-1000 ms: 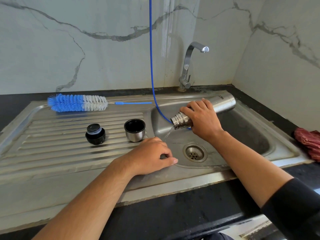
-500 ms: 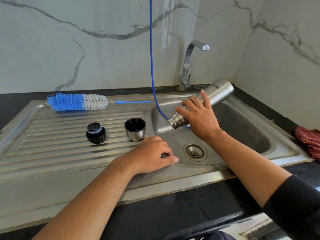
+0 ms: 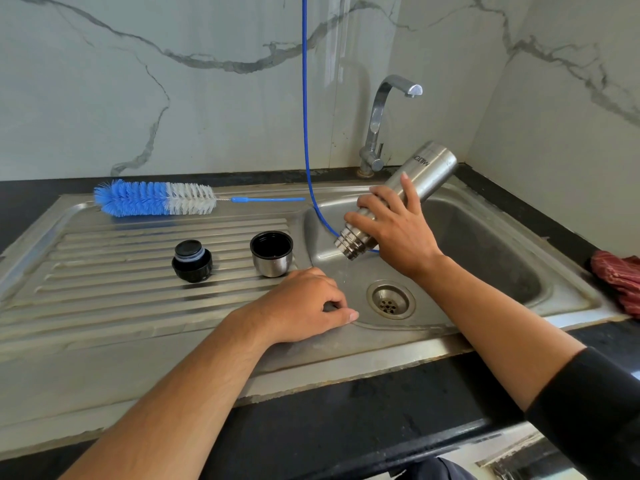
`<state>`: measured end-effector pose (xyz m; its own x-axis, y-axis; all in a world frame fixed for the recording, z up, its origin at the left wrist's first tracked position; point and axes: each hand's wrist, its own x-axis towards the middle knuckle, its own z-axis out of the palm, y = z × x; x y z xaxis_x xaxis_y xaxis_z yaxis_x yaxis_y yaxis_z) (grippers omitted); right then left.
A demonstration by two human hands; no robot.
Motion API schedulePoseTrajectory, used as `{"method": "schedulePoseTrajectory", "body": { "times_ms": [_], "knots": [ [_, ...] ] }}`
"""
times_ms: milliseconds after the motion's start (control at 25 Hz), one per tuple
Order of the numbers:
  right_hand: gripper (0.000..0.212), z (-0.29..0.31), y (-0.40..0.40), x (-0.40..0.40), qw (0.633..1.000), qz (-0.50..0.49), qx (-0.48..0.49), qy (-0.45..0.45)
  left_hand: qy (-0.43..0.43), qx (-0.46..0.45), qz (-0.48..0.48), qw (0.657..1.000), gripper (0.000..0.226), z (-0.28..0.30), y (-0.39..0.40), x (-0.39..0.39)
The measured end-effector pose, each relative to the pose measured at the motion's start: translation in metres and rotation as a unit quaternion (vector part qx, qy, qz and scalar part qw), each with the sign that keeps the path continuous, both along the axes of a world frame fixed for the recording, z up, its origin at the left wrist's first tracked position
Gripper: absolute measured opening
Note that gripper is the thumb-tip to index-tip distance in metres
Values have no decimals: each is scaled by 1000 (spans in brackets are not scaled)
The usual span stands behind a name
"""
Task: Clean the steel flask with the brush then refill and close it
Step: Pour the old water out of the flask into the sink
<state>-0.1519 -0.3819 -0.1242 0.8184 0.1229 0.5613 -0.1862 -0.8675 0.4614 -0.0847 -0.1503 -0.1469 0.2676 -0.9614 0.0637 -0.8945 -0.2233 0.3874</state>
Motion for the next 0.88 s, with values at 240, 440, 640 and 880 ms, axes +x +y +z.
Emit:
{"method": "schedulePoseTrajectory", "body": {
  "times_ms": [240, 440, 640, 880],
  "knots": [
    [63, 1, -4, -1, 999, 1, 23, -23, 5, -2, 0, 1000, 32, 0, 0, 0],
    [63, 0, -3, 0, 999, -1, 47, -14, 6, 0, -2, 1000, 32, 1, 1, 0],
    [64, 1, -2, 1, 998, -19, 65, -11, 4, 2, -3, 1000, 33, 0, 0, 1],
    [62, 3, 7, -2, 990, -18, 136, -37, -2, 2, -8, 1000, 34, -2, -1, 1]
  ]
}}
